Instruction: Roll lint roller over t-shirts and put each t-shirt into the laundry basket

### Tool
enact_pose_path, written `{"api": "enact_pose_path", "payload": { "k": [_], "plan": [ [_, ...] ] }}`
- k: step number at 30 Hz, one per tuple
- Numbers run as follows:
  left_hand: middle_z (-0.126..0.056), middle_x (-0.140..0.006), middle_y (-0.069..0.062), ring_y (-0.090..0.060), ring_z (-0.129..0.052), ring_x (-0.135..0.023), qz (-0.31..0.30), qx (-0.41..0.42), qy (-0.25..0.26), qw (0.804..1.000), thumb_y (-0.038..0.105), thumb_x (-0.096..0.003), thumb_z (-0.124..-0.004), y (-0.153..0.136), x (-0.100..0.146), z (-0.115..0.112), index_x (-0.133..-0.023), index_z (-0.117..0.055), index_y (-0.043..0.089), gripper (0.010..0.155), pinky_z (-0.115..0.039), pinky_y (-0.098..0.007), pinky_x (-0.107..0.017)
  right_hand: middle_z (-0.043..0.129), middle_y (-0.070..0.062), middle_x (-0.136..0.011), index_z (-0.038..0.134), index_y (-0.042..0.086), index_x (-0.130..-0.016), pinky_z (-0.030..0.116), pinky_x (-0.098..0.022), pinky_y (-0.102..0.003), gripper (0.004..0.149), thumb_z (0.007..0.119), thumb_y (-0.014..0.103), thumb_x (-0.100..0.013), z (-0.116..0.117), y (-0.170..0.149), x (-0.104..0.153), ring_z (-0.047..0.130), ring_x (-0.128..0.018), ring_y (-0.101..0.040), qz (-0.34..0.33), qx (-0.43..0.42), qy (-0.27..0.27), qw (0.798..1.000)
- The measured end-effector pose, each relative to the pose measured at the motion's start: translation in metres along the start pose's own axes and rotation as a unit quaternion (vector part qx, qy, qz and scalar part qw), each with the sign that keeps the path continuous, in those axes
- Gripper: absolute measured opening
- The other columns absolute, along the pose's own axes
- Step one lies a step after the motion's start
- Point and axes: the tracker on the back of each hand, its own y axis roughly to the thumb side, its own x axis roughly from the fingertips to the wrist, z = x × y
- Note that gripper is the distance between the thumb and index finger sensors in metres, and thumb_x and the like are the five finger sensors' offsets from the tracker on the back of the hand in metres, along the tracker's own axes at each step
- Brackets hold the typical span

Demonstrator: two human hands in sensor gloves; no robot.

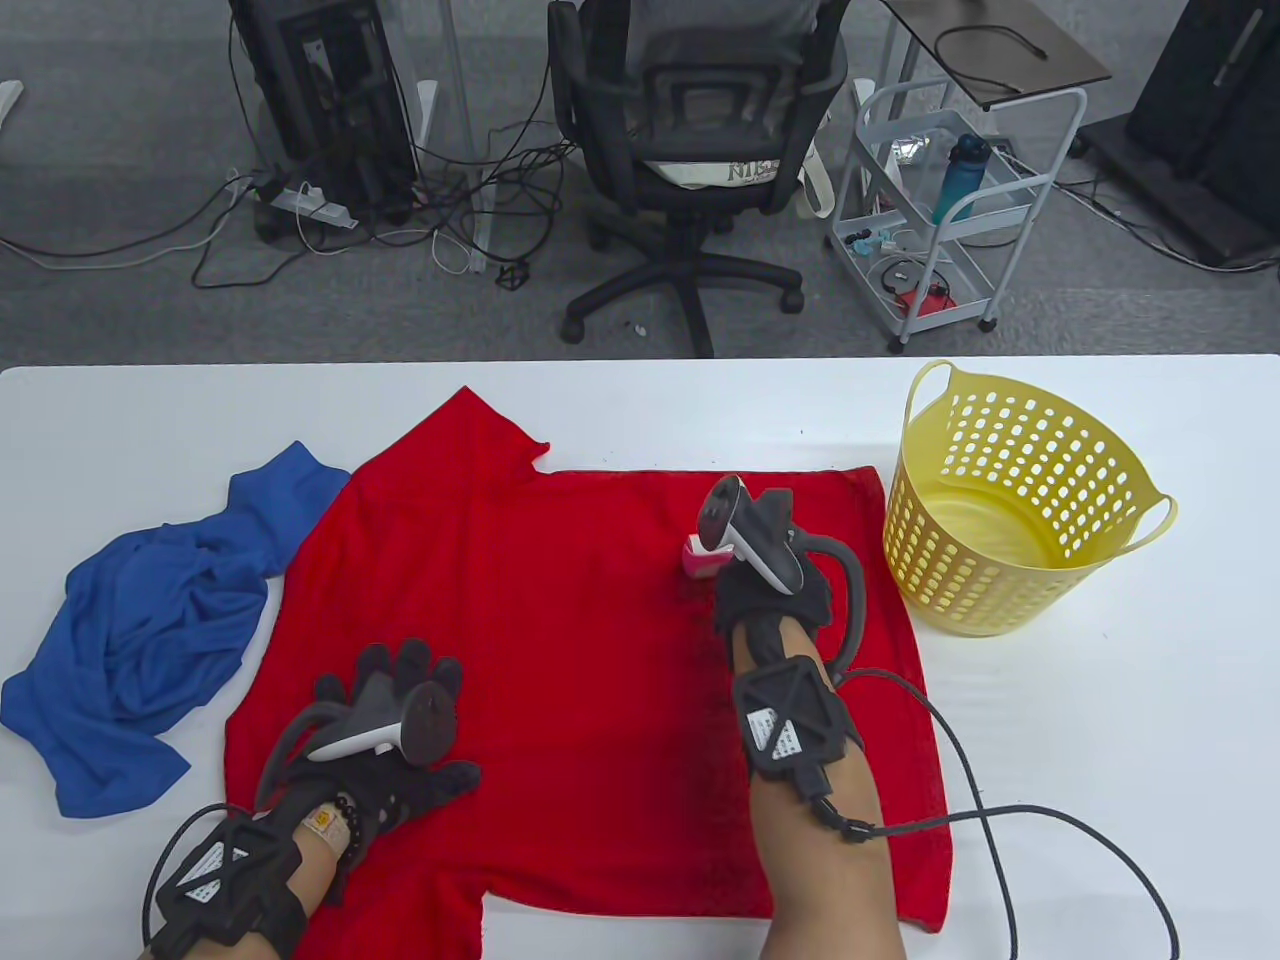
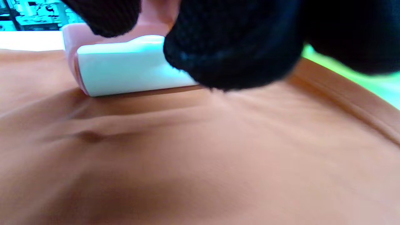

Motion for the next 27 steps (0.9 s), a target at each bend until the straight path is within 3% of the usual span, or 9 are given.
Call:
{"api": "enact_pose_path", "payload": {
  "k": [3,8,14,19,27],
  "plan": [
    [0.036,-0.101,-0.019,-0.058,0.022,-0.092,0.0,0.0,0.0,1.0,0.08,-0.0304,-0.032,0.0,0.0,0.0,-0.091,0.032,0.025,0.104,-0.006,-0.087,-0.057,0.089,-0.009,-0.056,0.051,0.012,-0.097,0.09,-0.01,-0.033,0.064,0.067,0.046,-0.045,0.003,0.003,-0.004,0.096,-0.017,-0.014,-0.002,0.02,-0.031,0.999],
    [0.036,-0.101,-0.019,-0.058,0.022,-0.092,-0.001,0.0,0.0,1.0,0.08,-0.0304,-0.031,0.0,0.0,0.0,-0.091,0.033,0.025,0.104,-0.006,-0.087,-0.057,0.089,-0.01,-0.056,0.05,0.01,-0.098,0.09,-0.011,-0.034,0.065,0.067,0.046,-0.046,0.005,-0.007,0.015,0.096,-0.017,-0.015,-0.026,0.035,-0.001,0.999],
    [0.036,-0.101,-0.019,-0.058,0.022,-0.092,-0.001,0.0,0.0,1.0,0.08,-0.0303,-0.031,0.0,0.0,0.0,-0.091,0.033,0.025,0.104,-0.006,-0.087,-0.057,0.089,-0.011,-0.057,0.049,0.01,-0.099,0.091,-0.012,-0.034,0.066,0.065,0.046,-0.047,0.012,-0.038,0.079,0.097,-0.019,-0.016,-0.082,0.13,0.051,0.987],
    [0.036,-0.101,-0.019,-0.058,0.023,-0.092,-0.001,0.0,0.0,1.0,0.08,-0.0304,-0.031,0.0,0.001,0.0,-0.091,0.033,0.025,0.104,-0.006,-0.087,-0.057,0.09,-0.011,-0.056,0.05,0.008,-0.099,0.091,-0.011,-0.034,0.066,0.066,0.046,-0.047,0.021,-0.073,0.136,0.098,-0.018,-0.016,-0.111,0.146,0.094,0.978],
    [0.036,-0.101,-0.019,-0.058,0.022,-0.092,-0.001,0.0,0.0,1.0,0.08,-0.0304,-0.031,0.0,0.0,0.0,-0.091,0.033,0.025,0.104,-0.006,-0.087,-0.057,0.091,-0.01,-0.056,0.053,0.01,-0.098,0.091,-0.01,-0.033,0.066,0.067,0.046,-0.046,0.029,-0.106,0.183,0.099,-0.017,-0.016,-0.101,0.133,0.108,0.98]
  ]
}}
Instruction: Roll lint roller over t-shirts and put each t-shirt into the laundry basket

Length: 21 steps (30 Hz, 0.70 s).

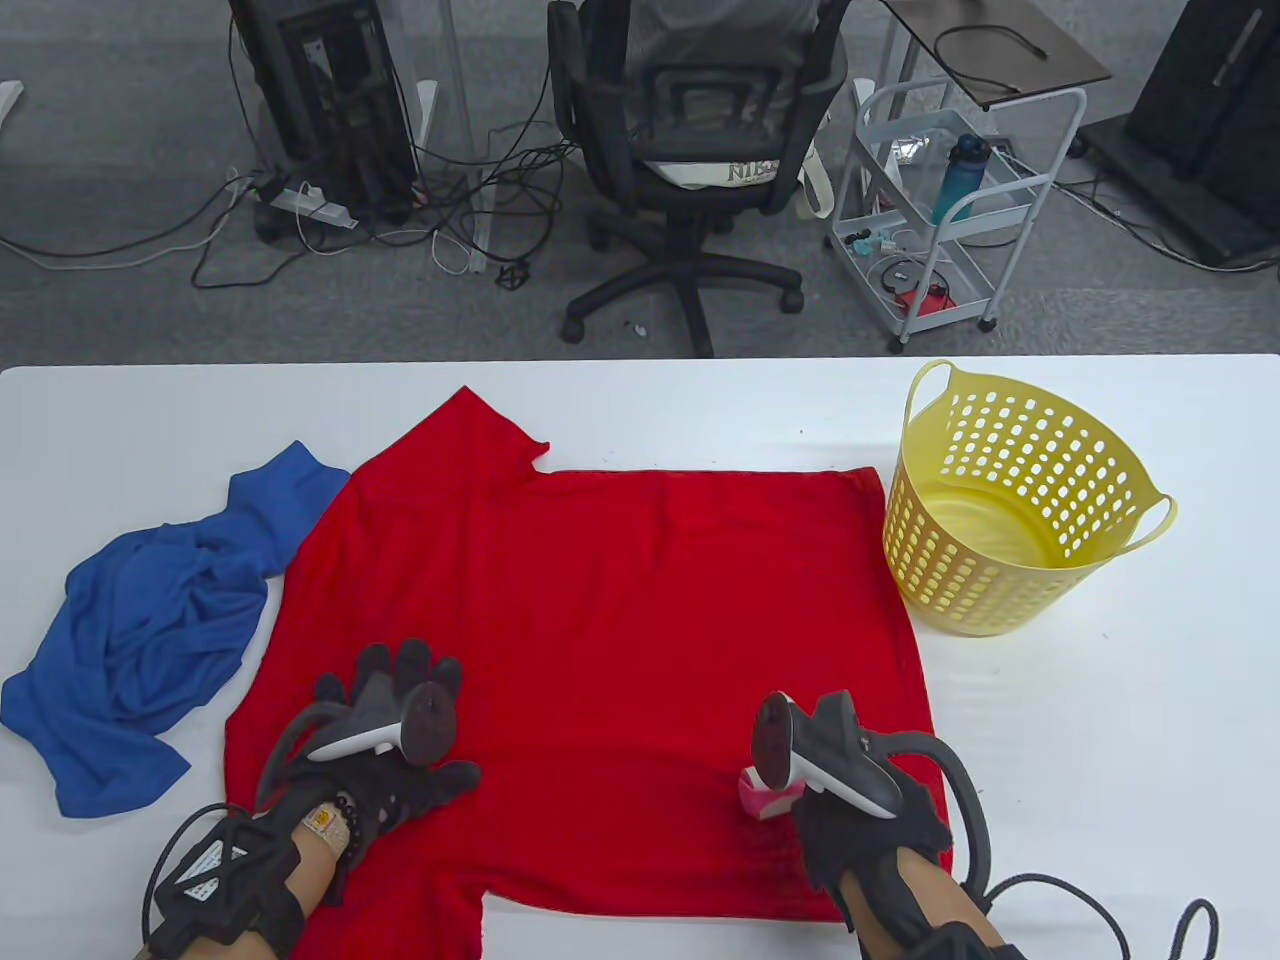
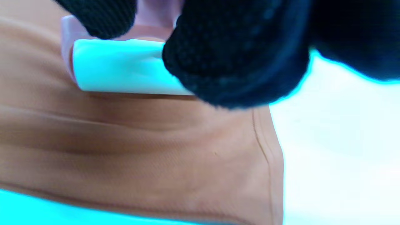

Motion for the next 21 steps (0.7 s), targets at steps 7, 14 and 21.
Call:
{"api": "enact_pose_path", "payload": {
  "k": [7,14,21],
  "plan": [
    [0.035,-0.101,-0.019,-0.058,0.022,-0.092,0.0,-0.001,0.001,1.0,0.079,-0.0305,-0.031,0.0,0.0,0.0,-0.091,0.032,0.025,0.104,-0.006,-0.087,-0.057,0.084,-0.008,-0.07,0.047,0.01,-0.1,0.095,-0.025,-0.034,0.066,0.064,0.046,-0.047,-0.023,0.005,0.018,0.102,-0.036,-0.018,-0.026,-0.06,-0.12,0.991],
    [0.036,-0.101,-0.02,-0.058,0.023,-0.092,-0.002,0.0,0.0,1.0,0.079,-0.0307,-0.031,0.0,-0.001,0.0,-0.091,0.033,0.024,0.104,-0.006,-0.087,-0.056,0.071,-0.018,-0.079,0.037,0.008,-0.101,0.095,-0.017,-0.028,0.067,0.064,0.04,-0.049,-0.034,0.068,0.004,0.101,-0.031,-0.015,-0.159,-0.21,-0.142,0.954],
    [0.036,-0.101,-0.02,-0.058,0.022,-0.092,-0.002,0.0,0.0,1.0,0.079,-0.0308,-0.031,0.0,0.0,0.0,-0.091,0.033,0.024,0.104,-0.006,-0.087,-0.056,0.082,-0.016,-0.07,0.053,0.007,-0.098,0.093,-0.008,-0.026,0.063,0.066,0.041,-0.047,-0.045,0.133,-0.07,0.099,-0.02,-0.012,-0.121,-0.149,-0.175,0.966]
  ]
}}
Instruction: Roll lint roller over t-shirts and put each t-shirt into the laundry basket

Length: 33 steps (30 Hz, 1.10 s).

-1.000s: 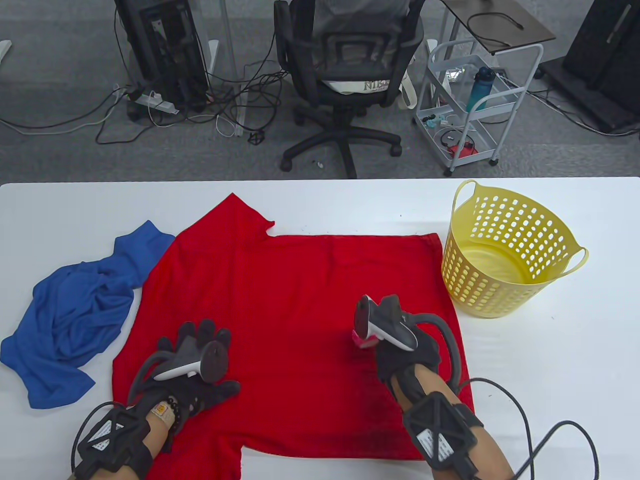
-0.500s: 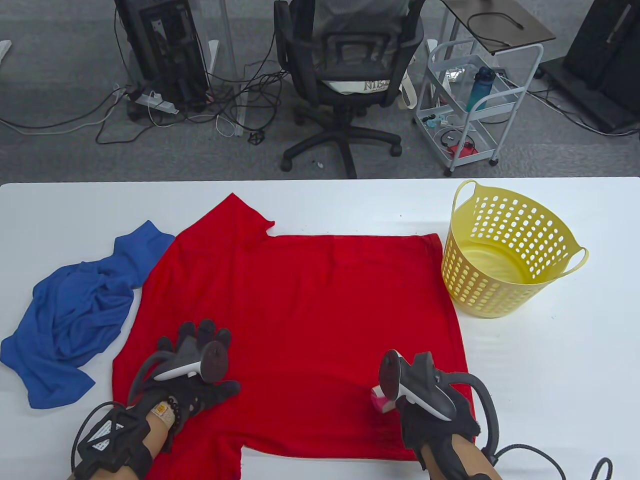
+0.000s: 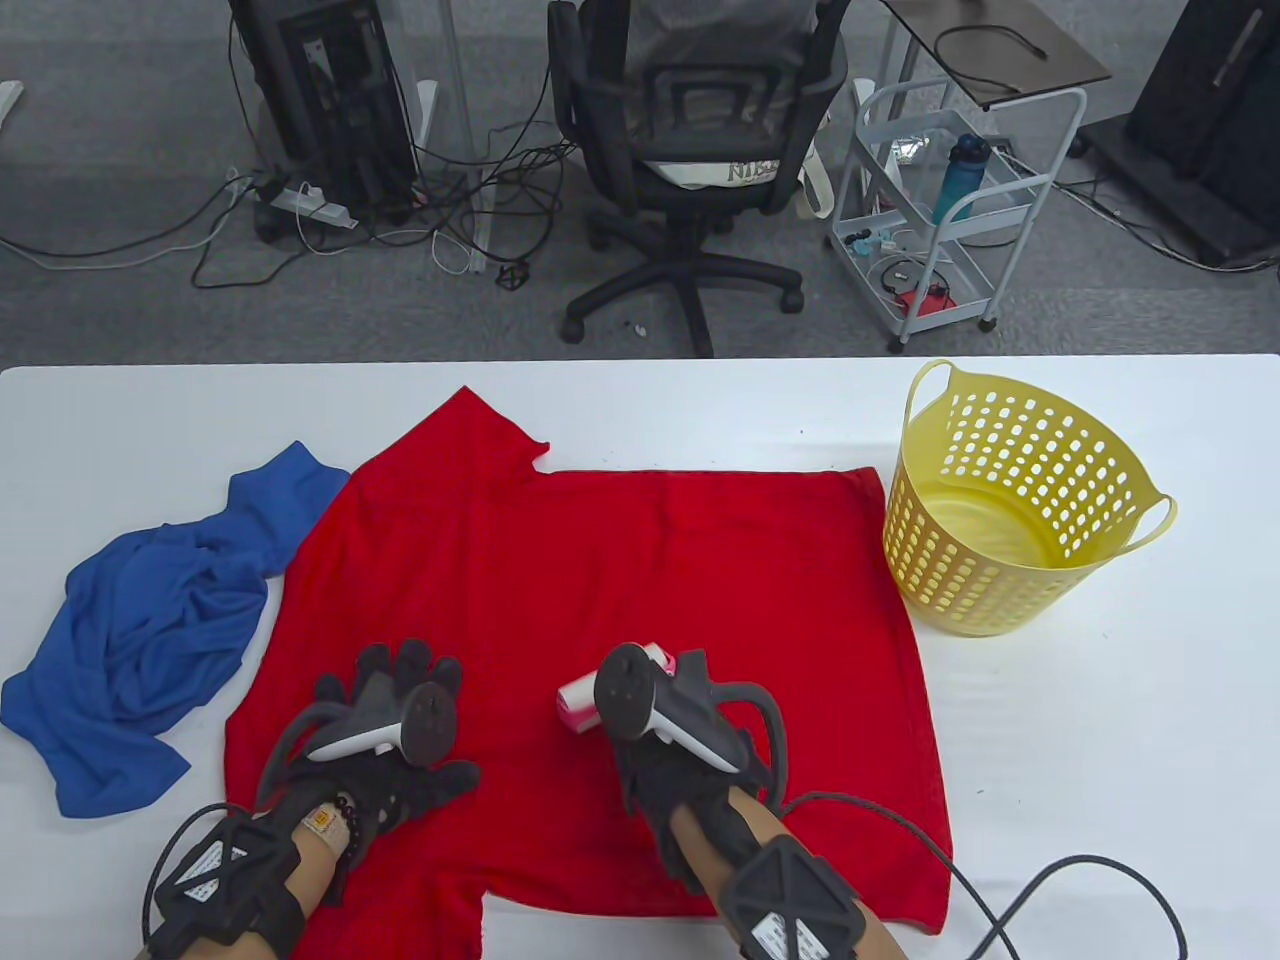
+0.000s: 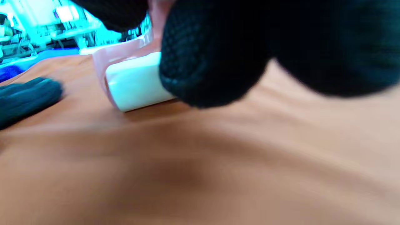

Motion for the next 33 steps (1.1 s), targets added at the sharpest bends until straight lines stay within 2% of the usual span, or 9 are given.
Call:
{"api": "enact_pose_path", "payload": {
  "k": [4,8,11,14,18,24,26,29,33],
  "plan": [
    [0.036,-0.101,-0.02,-0.058,0.023,-0.092,0.0,0.0,0.0,1.0,0.079,-0.0306,-0.031,0.0,0.0,0.0,-0.091,0.033,0.024,0.104,-0.006,-0.087,-0.056,0.087,-0.014,-0.063,0.055,0.009,-0.096,0.093,-0.006,-0.028,0.062,0.067,0.042,-0.046,0.001,0.014,-0.055,0.099,-0.016,-0.012,0.029,0.001,-0.02,0.999],
    [0.036,-0.101,-0.02,-0.058,0.023,-0.092,0.0,0.0,-0.001,1.0,0.079,-0.0306,-0.031,0.0,0.0,0.0,-0.091,0.033,0.024,0.104,-0.006,-0.087,-0.056,0.086,-0.014,-0.063,0.051,0.011,-0.098,0.092,-0.007,-0.029,0.062,0.067,0.042,-0.047,-0.005,0.031,-0.103,0.096,-0.016,-0.011,0.084,-0.025,0.007,0.996],
    [0.036,-0.101,-0.02,-0.058,0.023,-0.092,0.0,0.0,0.0,1.0,0.079,-0.0307,-0.031,0.0,0.0,0.0,-0.091,0.033,0.024,0.104,-0.006,-0.087,-0.056,0.086,-0.013,-0.062,0.051,0.011,-0.098,0.092,-0.007,-0.029,0.062,0.067,0.042,-0.047,-0.004,0.039,-0.119,0.096,-0.015,-0.011,0.105,-0.035,0.003,0.994],
    [0.036,-0.101,-0.02,-0.058,0.023,-0.092,0.0,0.001,0.0,1.0,0.079,-0.0306,-0.031,0.0,0.0,0.0,-0.091,0.033,0.024,0.104,-0.006,-0.087,-0.056,0.086,-0.013,-0.062,0.05,0.011,-0.098,0.091,-0.007,-0.029,0.062,0.067,0.043,-0.047,-0.003,0.04,-0.118,0.095,-0.015,-0.011,0.099,-0.016,0.007,0.995],
    [0.036,-0.101,-0.02,-0.058,0.023,-0.092,0.001,0.001,-0.001,1.0,0.079,-0.0307,-0.031,0.0,0.0,0.0,-0.091,0.033,0.024,0.104,-0.006,-0.087,-0.056,0.086,-0.013,-0.061,0.05,0.01,-0.098,0.091,-0.007,-0.029,0.063,0.066,0.043,-0.047,-0.009,0.034,-0.089,0.095,-0.015,-0.011,0.056,0.037,0.053,0.996],
    [0.036,-0.101,-0.019,-0.058,0.023,-0.092,0.001,0.001,-0.001,1.0,0.079,-0.0305,-0.031,0.0,0.0,0.0,-0.091,0.033,0.024,0.104,-0.006,-0.087,-0.056,0.085,-0.014,-0.061,0.049,0.009,-0.099,0.091,-0.007,-0.029,0.063,0.065,0.043,-0.048,-0.015,0.006,-0.013,0.095,-0.015,-0.011,0.01,0.069,0.135,0.988],
    [0.036,-0.101,-0.02,-0.058,0.023,-0.092,0.001,0.0,-0.001,1.0,0.079,-0.0306,-0.031,0.0,0.0,0.0,-0.091,0.033,0.024,0.104,-0.006,-0.087,-0.057,0.086,-0.014,-0.061,0.048,0.009,-0.1,0.091,-0.008,-0.029,0.063,0.064,0.043,-0.049,-0.015,-0.006,0.023,0.095,-0.015,-0.011,-0.008,0.088,0.158,0.984],
    [0.036,-0.101,-0.02,-0.058,0.023,-0.092,0.001,0.0,0.0,1.0,0.079,-0.0305,-0.031,0.0,0.0,0.0,-0.091,0.033,0.024,0.104,-0.006,-0.087,-0.056,0.087,-0.014,-0.06,0.05,0.009,-0.1,0.092,-0.007,-0.029,0.063,0.064,0.043,-0.049,-0.014,-0.018,0.066,0.096,-0.015,-0.011,-0.024,0.122,0.171,0.977],
    [0.036,-0.101,-0.02,-0.058,0.023,-0.092,0.001,0.0,0.0,1.0,0.079,-0.0304,-0.031,0.0,-0.001,0.0,-0.091,0.033,0.024,0.104,-0.006,-0.087,-0.057,0.087,-0.014,-0.061,0.05,0.009,-0.1,0.092,-0.008,-0.029,0.063,0.063,0.043,-0.048,-0.01,-0.032,0.102,0.097,-0.016,-0.011,-0.038,0.129,0.164,0.977]
  ]
}}
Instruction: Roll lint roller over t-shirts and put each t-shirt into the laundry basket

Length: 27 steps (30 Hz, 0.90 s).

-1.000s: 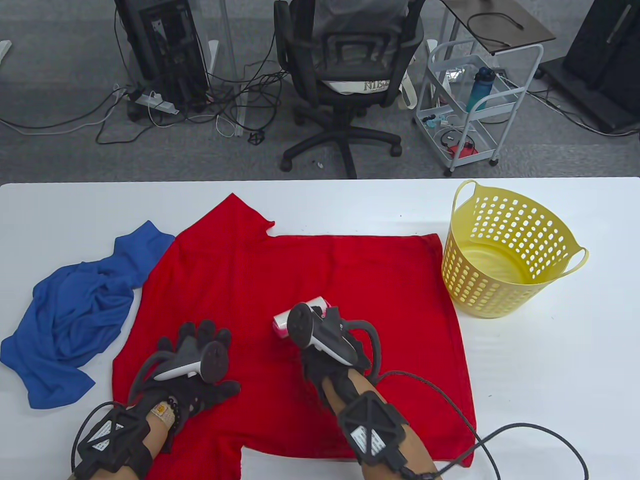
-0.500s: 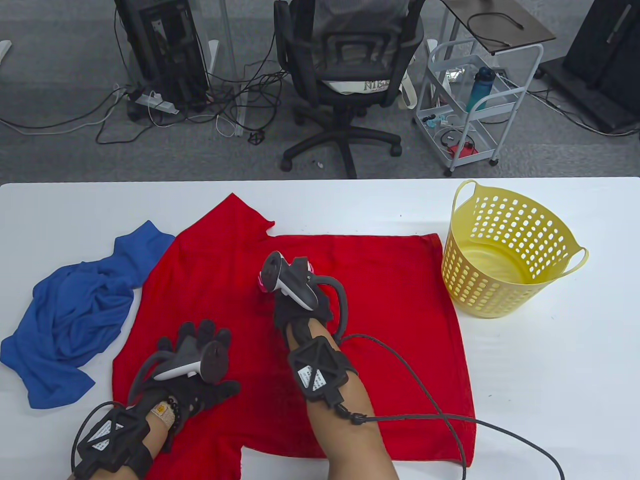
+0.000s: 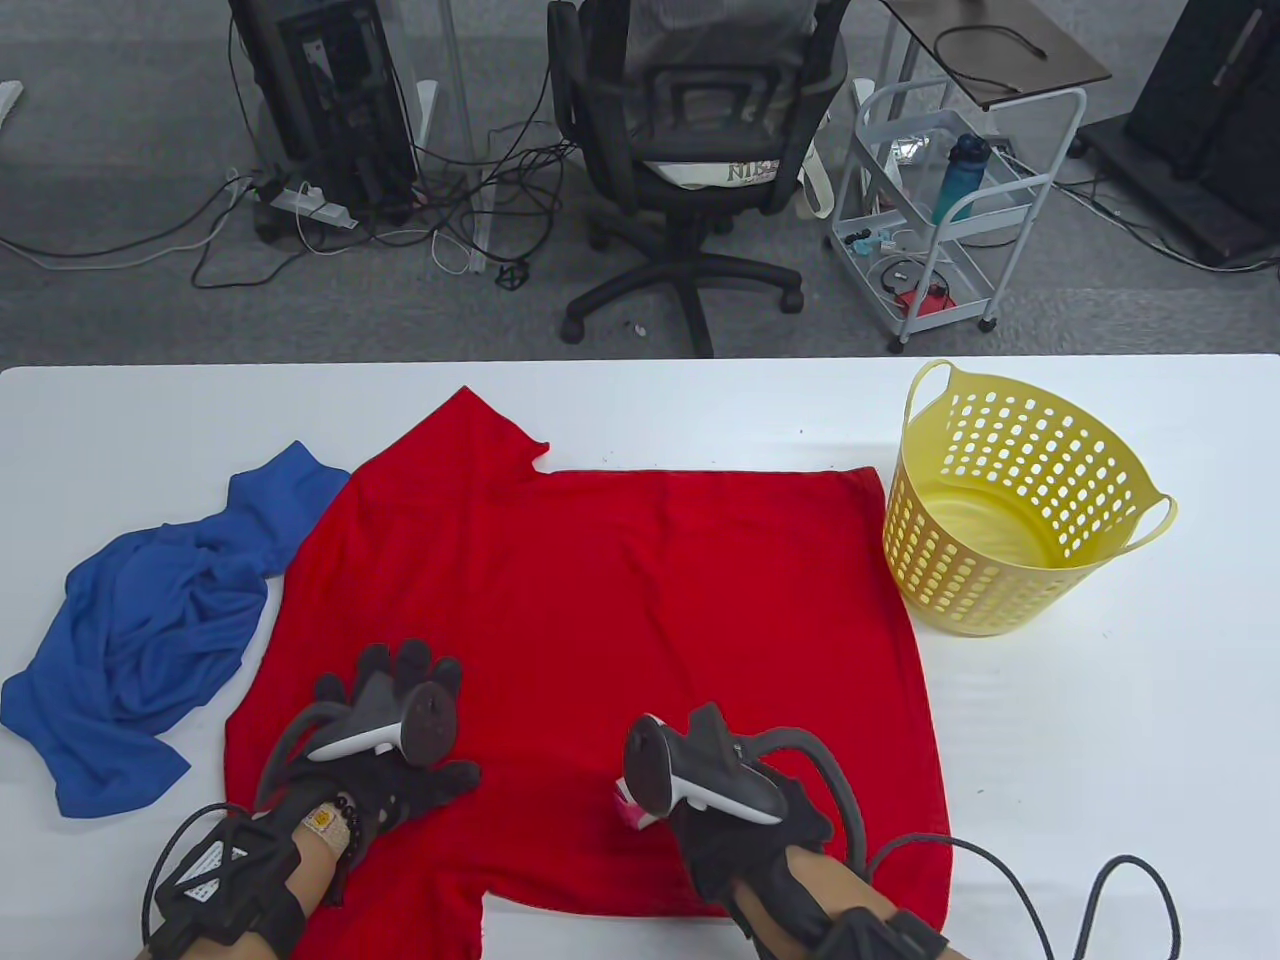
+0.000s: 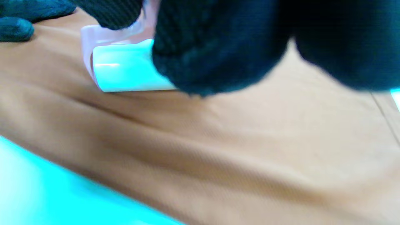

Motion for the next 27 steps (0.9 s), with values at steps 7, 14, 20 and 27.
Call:
{"api": "enact_pose_path", "payload": {
  "k": [7,14,20,27],
  "plan": [
    [0.036,-0.101,-0.02,-0.058,0.023,-0.092,-0.001,0.0,0.0,1.0,0.079,-0.0306,-0.031,0.0,0.0,0.0,-0.091,0.033,0.024,0.104,-0.006,-0.087,-0.056,0.087,-0.014,-0.061,0.05,0.009,-0.1,0.092,-0.008,-0.029,0.063,0.064,0.043,-0.048,-0.004,0.003,-0.01,0.097,-0.016,-0.011,0.004,-0.005,-0.018,1.0],
    [0.036,-0.101,-0.02,-0.058,0.023,-0.092,-0.001,0.001,0.0,1.0,0.079,-0.0306,-0.031,0.0,0.0,0.0,-0.091,0.033,0.024,0.104,-0.006,-0.087,-0.056,0.086,-0.013,-0.061,0.049,0.01,-0.099,0.092,-0.008,-0.029,0.063,0.064,0.044,-0.048,-0.043,0.027,-0.1,0.096,-0.016,-0.011,0.03,-0.032,-0.069,0.997],
    [0.036,-0.101,-0.02,-0.058,0.023,-0.092,-0.001,0.001,0.0,1.0,0.079,-0.0307,-0.031,0.0,0.0,0.0,-0.091,0.033,0.024,0.103,-0.006,-0.087,-0.056,0.086,-0.012,-0.06,0.048,0.01,-0.099,0.091,-0.007,-0.03,0.064,0.065,0.044,-0.047,-0.068,0.041,-0.177,0.095,-0.015,-0.011,0.074,-0.123,-0.119,0.983],
    [0.036,-0.101,-0.02,-0.058,0.023,-0.092,-0.001,0.0,0.0,1.0,0.079,-0.0307,-0.031,0.0,0.0,0.0,-0.091,0.033,0.024,0.104,-0.006,-0.087,-0.057,0.086,-0.012,-0.06,0.047,0.012,-0.099,0.092,-0.008,-0.03,0.064,0.065,0.044,-0.046,-0.083,0.046,-0.214,0.096,-0.015,-0.011,0.103,-0.164,-0.122,0.973]
  ]
}}
